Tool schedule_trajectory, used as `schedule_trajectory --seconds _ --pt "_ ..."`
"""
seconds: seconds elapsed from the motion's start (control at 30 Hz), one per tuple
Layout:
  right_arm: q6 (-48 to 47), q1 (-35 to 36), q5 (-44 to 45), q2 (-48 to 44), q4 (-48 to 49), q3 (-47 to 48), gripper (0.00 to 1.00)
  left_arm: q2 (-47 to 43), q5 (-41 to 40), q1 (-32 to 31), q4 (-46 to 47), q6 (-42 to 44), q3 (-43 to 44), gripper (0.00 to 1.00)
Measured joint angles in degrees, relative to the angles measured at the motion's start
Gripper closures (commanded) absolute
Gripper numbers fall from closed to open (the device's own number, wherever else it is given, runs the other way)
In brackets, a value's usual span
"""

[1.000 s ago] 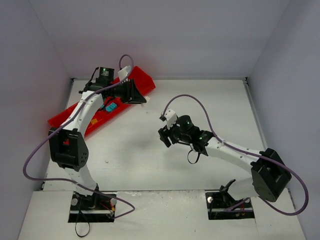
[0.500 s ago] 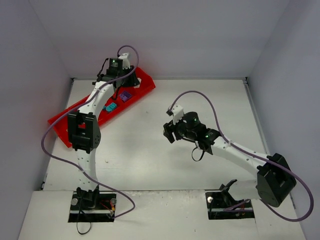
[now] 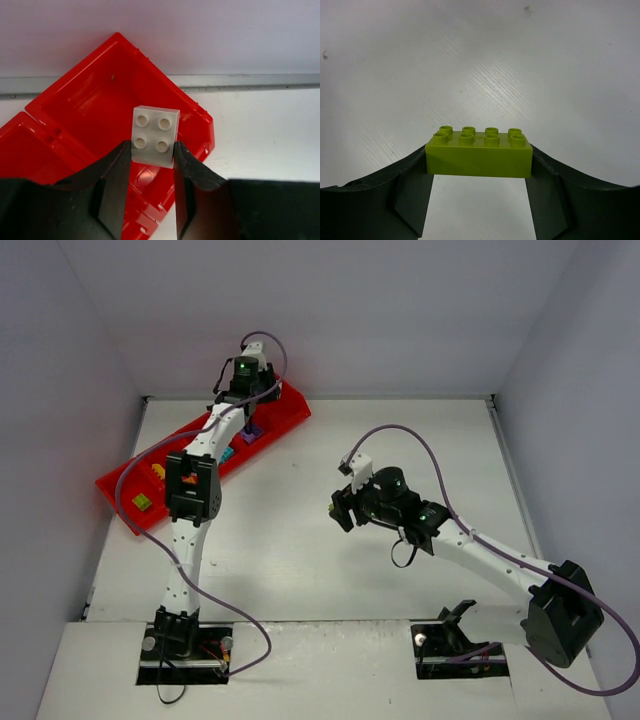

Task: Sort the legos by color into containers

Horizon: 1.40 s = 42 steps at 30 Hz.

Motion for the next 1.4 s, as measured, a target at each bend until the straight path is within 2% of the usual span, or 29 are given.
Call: schedule_trajectory --seconds 0.03,0.07,0.17,0.27,0.4,0.6,0.83,1.0,1.17,1.4 --pt "0.07 0.0 -0.07 -0.09 -0.13 0.0 1.0 0.98 -0.24 0.0 0.24 0.0 0.87 0.65" --pt "0.13 0.0 -0.17 -0.13 -0.24 0.0 1.0 1.88 -0.46 0.0 0.52 0.02 1.73 0.58" --pt "0.31 0.0 -0.37 -0.39 -0.42 0.0 1.0 3.5 -0.94 0.0 0.7 -0.07 3.08 0.41" --pt "0.31 0.0 -0.39 -0.48 -0.66 0.0 1.0 3.61 -0.96 0.0 0.63 -0.33 3.13 0.32" --pt "0.2 0.0 -0.5 -0.46 -0.85 0.07 1.0 1.4 -0.2 -0.11 0.7 -0.42 0.02 0.31" --pt "-0.85 0.0 -1.4 0.24 -1.18 2.95 1.0 -11.41 4.5 -0.11 -1.68 -0.28 -14.4 0.31" --pt "-3.45 0.11 -2.73 1.36 -0.31 7.61 1.0 -30.95 21.46 -0.13 -6.82 -0.22 -25.73 0.31" --pt "-4.9 0.48 -3.76 3.17 -0.04 8.92 1.0 -40.13 33.73 -1.14 -11.17 -0.83 -32.15 0.31" --pt "-5.66 0.83 -4.57 4.74 0.0 9.4 0.99 -43.25 39.1 -4.81 -18.6 0.33 -37.31 0.31" --pt "-6.36 1.86 -5.44 6.25 0.31 11.06 0.98 -44.04 40.96 -8.81 -24.92 1.9 -41.94 0.31"
